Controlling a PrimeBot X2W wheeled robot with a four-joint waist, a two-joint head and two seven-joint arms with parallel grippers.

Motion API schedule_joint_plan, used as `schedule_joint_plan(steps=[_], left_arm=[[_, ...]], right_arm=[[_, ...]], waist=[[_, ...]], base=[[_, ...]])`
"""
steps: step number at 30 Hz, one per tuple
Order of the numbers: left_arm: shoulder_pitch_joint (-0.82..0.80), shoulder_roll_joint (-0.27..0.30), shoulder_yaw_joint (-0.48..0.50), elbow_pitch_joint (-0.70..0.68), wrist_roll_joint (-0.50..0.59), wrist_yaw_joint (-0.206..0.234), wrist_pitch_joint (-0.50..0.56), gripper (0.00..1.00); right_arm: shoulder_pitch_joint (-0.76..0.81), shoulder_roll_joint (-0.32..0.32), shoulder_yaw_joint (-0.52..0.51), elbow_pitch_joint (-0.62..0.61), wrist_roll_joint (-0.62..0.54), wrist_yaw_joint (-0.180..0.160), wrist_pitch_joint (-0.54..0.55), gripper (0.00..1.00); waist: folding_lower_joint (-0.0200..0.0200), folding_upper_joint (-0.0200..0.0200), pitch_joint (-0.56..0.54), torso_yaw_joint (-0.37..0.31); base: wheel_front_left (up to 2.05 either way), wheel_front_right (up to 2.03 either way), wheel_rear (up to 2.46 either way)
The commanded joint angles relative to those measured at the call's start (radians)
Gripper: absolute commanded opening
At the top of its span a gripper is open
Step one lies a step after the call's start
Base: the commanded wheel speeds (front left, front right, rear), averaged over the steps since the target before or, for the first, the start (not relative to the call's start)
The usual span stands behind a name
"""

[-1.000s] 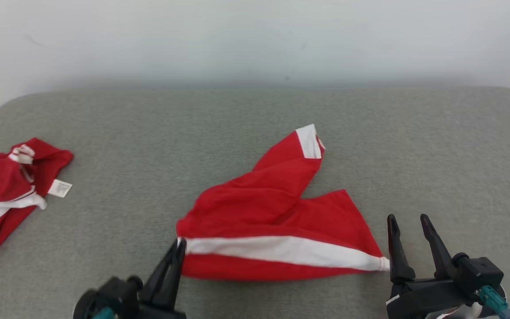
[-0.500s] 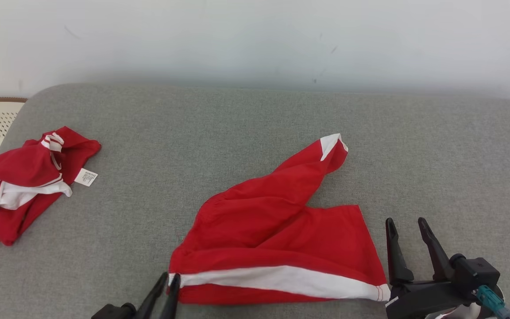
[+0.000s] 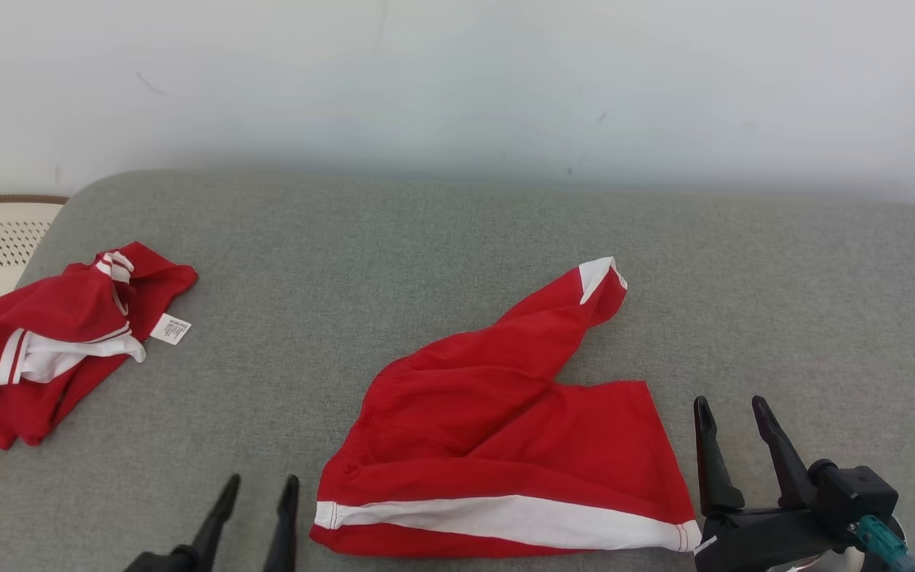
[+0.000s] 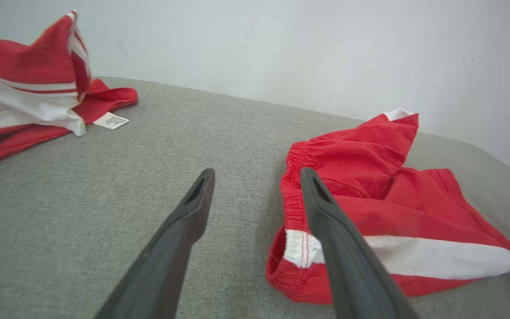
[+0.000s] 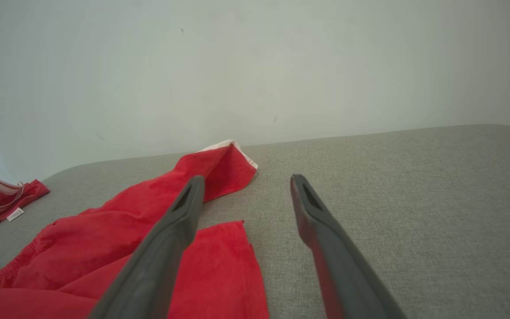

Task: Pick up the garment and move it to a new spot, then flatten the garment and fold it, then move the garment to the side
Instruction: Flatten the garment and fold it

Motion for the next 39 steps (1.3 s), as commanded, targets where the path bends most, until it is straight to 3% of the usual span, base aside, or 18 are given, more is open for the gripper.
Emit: schedule_joint_plan(steps=[1, 15, 24, 39], left_arm=[[0.013, 0.001, 0.008, -0.008, 0.005, 0.006, -0.005, 1.00], [0.110, -0.028, 0.192, -0.185, 0.088, 0.041, -0.005, 1.00], [0.133, -0.032, 0.209, -0.187, 0.134, 0.038, -0.005, 1.00], [0.105, -0.037, 0.208, -0.170, 0.194, 0.054, -0.005, 1.00]], right_arm=[[0.014, -0.004, 0.001, -0.003, 0.004, 0.000, -0.001, 1.00], [0.106, -0.024, -0.041, -0.061, -0.026, 0.000, -0.001, 1.00], [0.156, -0.038, 0.011, -0.097, -0.051, 0.000, -0.001, 1.00], [0.134, 0.003, 0.033, -0.068, -0.083, 0.000, -0.001, 1.00]], waist=[[0.0000, 0.0000, -0.006, 0.002], [0.0000, 0.0000, -0.046, -0.048], [0.0000, 0.0000, -0.045, -0.068], [0.0000, 0.0000, -0.045, -0.074]], base=[[0.00, 0.00, 0.00], [0.00, 0.00, 0.00], [0.00, 0.00, 0.00], [0.00, 0.00, 0.00]])
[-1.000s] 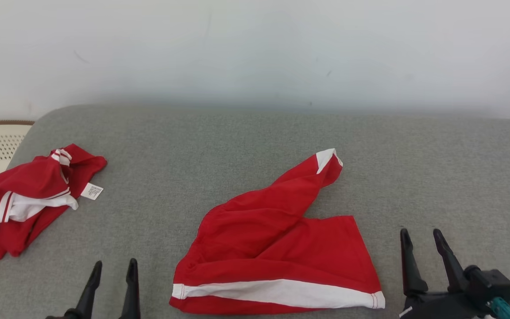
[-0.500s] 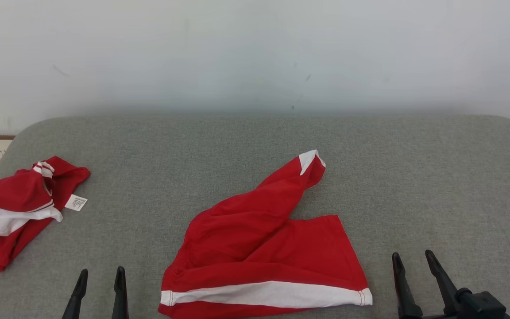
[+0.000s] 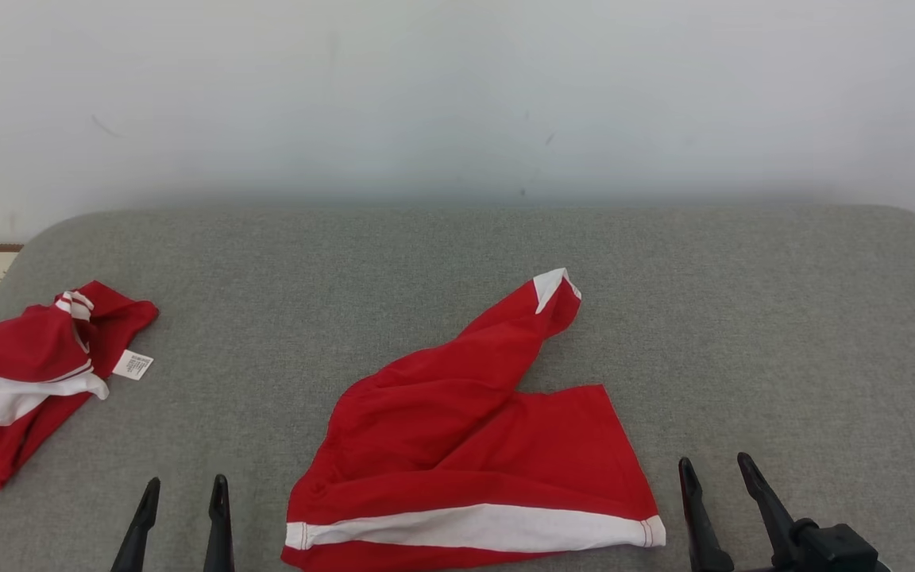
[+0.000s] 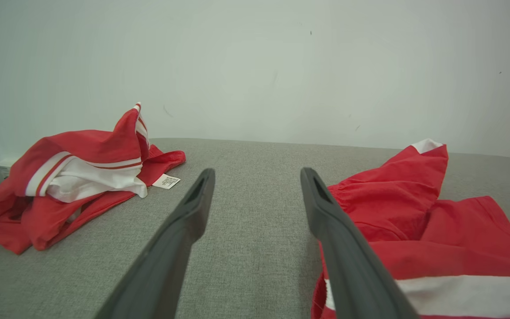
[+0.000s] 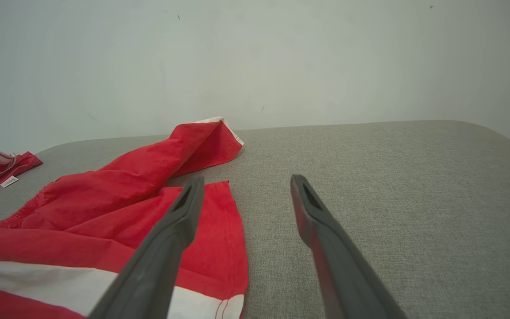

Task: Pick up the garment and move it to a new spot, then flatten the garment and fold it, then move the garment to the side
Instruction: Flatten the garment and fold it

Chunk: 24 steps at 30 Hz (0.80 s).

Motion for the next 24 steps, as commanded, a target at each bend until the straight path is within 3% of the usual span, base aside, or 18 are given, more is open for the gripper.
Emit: schedule_joint_plan(steps=[1, 24], left_arm=[[-0.005, -0.003, 0.007, -0.002, 0.009, 0.004, -0.004, 1.00], [0.010, 0.003, 0.015, 0.005, 0.020, -0.007, -0.004, 1.00]], right_arm=[[-0.005, 0.002, -0.001, 0.006, -0.011, 0.000, -0.001, 1.00], [-0.016, 0.008, -0.008, 0.023, -0.017, 0.000, -0.001, 1.00]], waist=[[0.0000, 0.0000, 0.001, -0.004], [0.0000, 0.0000, -0.002, -0.010]], base=[[0.00, 0.00, 0.00], [0.00, 0.00, 0.00]])
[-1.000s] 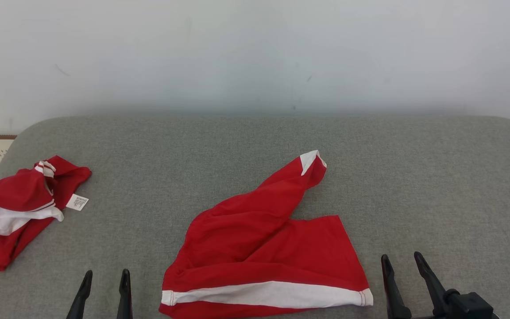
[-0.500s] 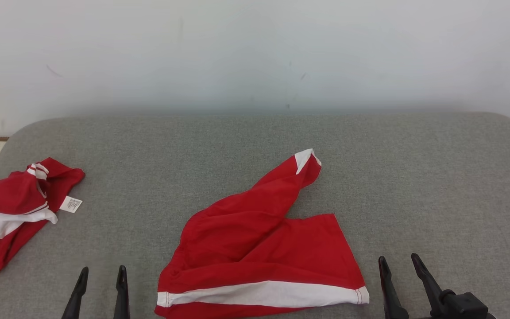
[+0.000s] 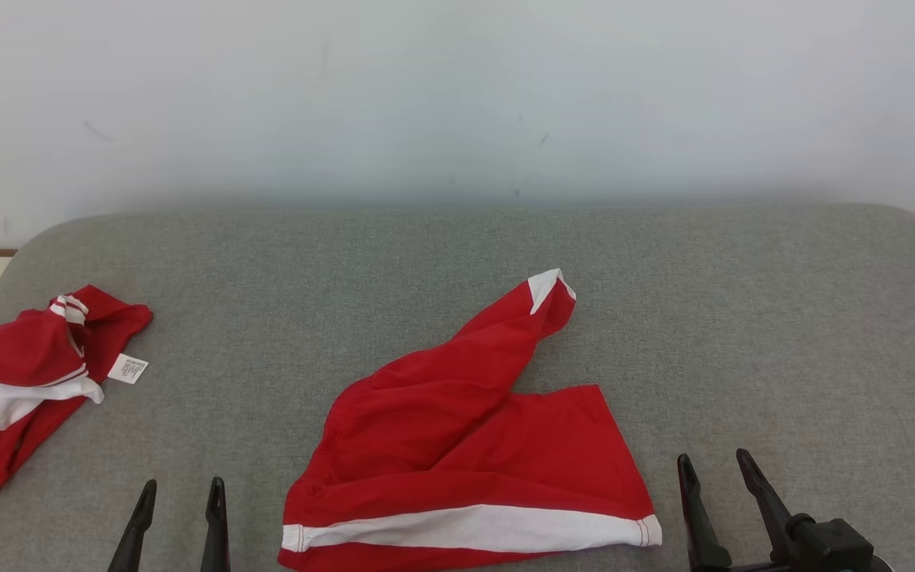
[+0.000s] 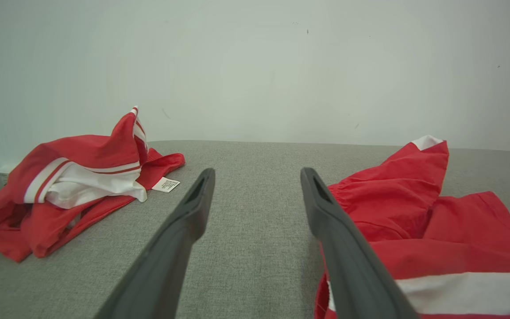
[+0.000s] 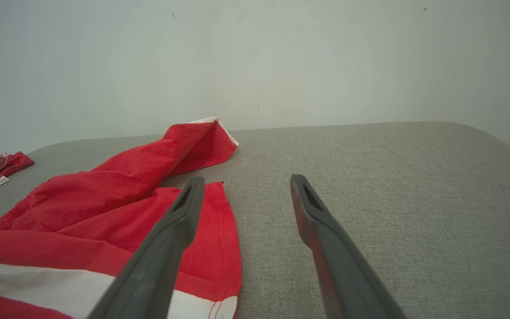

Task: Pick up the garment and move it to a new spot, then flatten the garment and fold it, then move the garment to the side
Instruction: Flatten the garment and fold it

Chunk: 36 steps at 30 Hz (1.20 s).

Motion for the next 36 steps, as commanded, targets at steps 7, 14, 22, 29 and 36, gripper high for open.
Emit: schedule_joint_plan(steps=[7, 14, 22, 29, 36], left_arm=[[0.019, -0.004, 0.011, -0.006, -0.003, -0.004, -0.004, 1.00], [0.019, -0.009, 0.013, -0.002, -0.003, -0.008, -0.004, 1.00], [0.023, -0.013, 0.019, -0.002, -0.001, -0.010, -0.004, 1.00], [0.024, -0.015, 0.021, -0.001, 0.003, -0.014, -0.004, 1.00], [0.020, -0.019, 0.019, 0.002, 0.005, -0.016, -0.004, 1.00]], right_arm=[[0.000, 0.005, -0.006, 0.008, -0.001, 0.000, -0.001, 1.00], [-0.002, 0.007, -0.008, 0.012, -0.005, 0.000, -0.001, 1.00], [-0.004, 0.009, -0.014, 0.016, -0.008, 0.000, -0.001, 1.00], [-0.007, 0.010, -0.016, 0.019, -0.008, 0.000, -0.001, 1.00], [-0.007, 0.012, -0.019, 0.017, -0.008, 0.000, -0.001, 1.00]], waist=[[-0.0001, 0.0000, -0.004, -0.003], [-0.0001, 0.0000, -0.009, -0.006], [-0.0001, 0.0000, -0.012, -0.012], [-0.0001, 0.0000, -0.011, -0.019], [-0.0001, 0.0000, -0.008, -0.021]], base=[[0.00, 0.00, 0.00], [0.00, 0.00, 0.00], [0.00, 0.00, 0.00], [0.00, 0.00, 0.00], [0.00, 0.00, 0.00]])
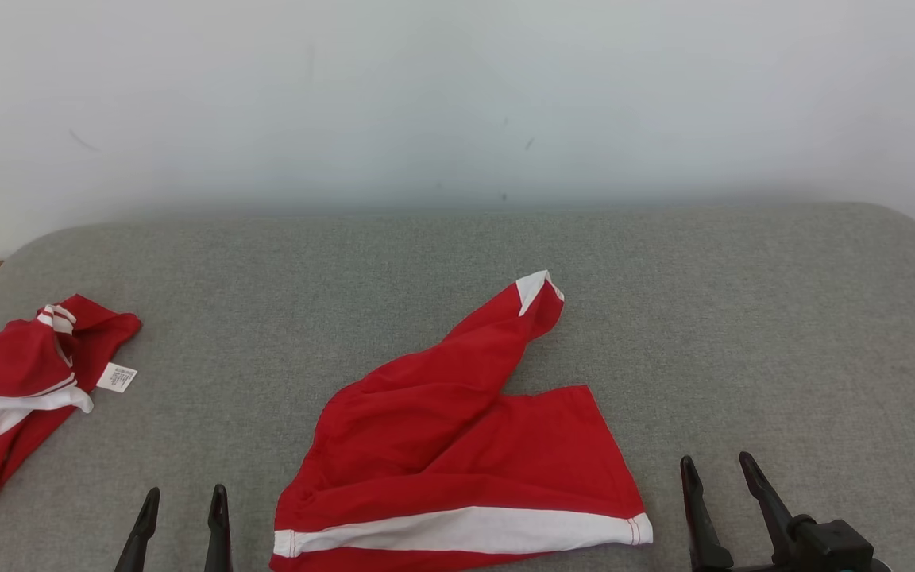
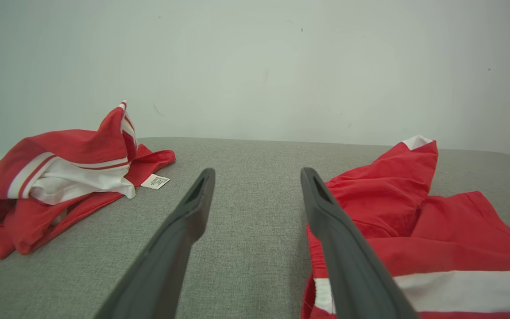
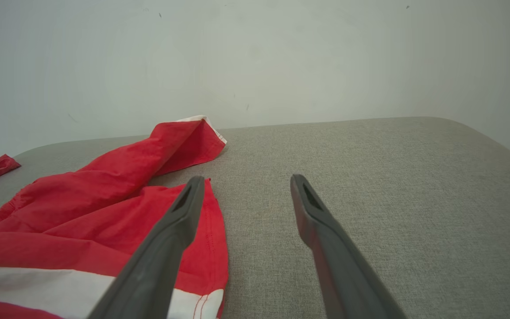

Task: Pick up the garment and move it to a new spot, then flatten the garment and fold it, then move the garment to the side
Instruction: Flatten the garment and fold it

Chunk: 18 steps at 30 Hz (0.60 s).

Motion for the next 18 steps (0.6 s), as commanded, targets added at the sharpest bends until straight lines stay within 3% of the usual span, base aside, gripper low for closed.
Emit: schedule_joint_plan(steps=[1, 8, 18], left_arm=[[0.004, 0.001, 0.002, 0.002, 0.006, -0.001, -0.004, 1.00], [0.003, -0.007, -0.012, 0.009, -0.015, -0.023, -0.004, 1.00], [-0.019, -0.018, -0.145, 0.100, -0.042, -0.116, 0.010, 1.00]], right_arm=[[-0.002, 0.003, -0.001, -0.003, -0.001, 0.000, -0.001, 1.00], [-0.001, 0.002, 0.003, 0.003, 0.007, 0.000, -0.001, 1.00], [0.003, -0.060, 0.070, 0.022, 0.073, 0.000, 0.069, 1.00]], waist=[[-0.0001, 0.0000, 0.001, 0.001], [-0.0001, 0.0000, -0.008, 0.006], [-0.0001, 0.0000, -0.006, 0.015]], base=[[0.00, 0.00, 0.00], [0.00, 0.00, 0.00], [0.00, 0.00, 0.00]])
